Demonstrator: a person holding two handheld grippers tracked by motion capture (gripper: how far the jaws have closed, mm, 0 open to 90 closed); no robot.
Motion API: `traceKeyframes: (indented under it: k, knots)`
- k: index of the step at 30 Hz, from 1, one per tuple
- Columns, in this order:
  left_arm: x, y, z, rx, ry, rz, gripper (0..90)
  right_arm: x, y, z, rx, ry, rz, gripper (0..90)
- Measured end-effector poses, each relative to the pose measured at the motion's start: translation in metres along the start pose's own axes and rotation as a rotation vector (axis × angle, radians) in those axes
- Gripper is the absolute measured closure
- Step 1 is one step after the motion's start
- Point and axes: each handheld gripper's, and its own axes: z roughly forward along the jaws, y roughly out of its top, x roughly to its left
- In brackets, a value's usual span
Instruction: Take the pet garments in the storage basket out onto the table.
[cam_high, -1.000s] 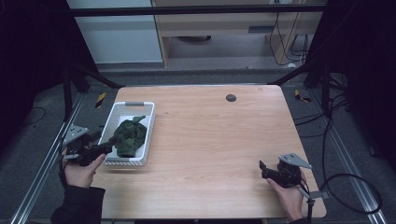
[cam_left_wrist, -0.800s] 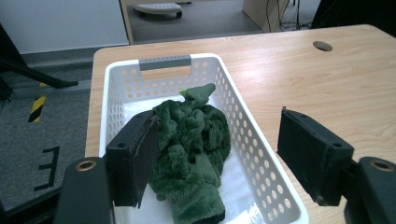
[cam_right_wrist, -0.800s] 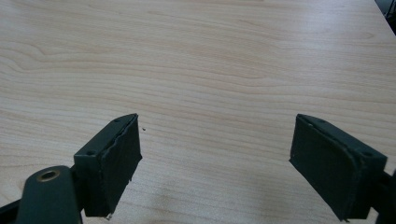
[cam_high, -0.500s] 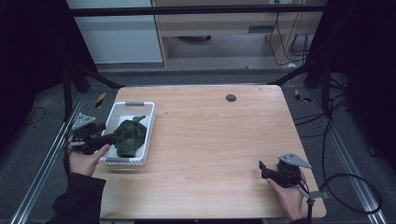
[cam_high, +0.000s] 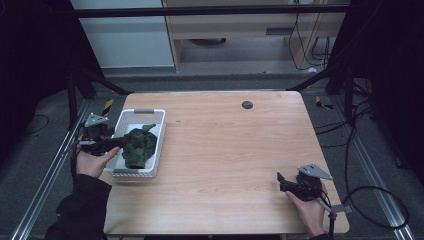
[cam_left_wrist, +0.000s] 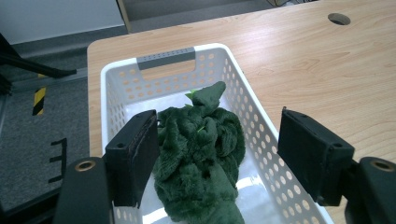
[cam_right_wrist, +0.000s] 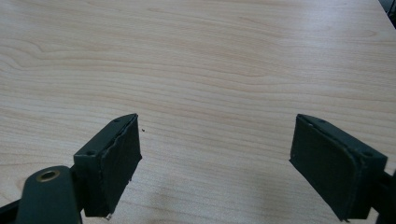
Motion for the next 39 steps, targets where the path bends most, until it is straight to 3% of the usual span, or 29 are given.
traceKeyframes:
  k: [16, 39]
  knots:
    - [0.008, 0.009, 0.023, 0.088, 0.010, 0.030, 28.4, 0.000, 0.000, 0.000, 0.003, 0.001, 0.000, 16.0]
    - [0.019, 0.008, 0.055, 0.193, 0.001, 0.017, 28.2, 0.000, -0.001, 0.002, 0.011, 0.009, 0.004, 15.8]
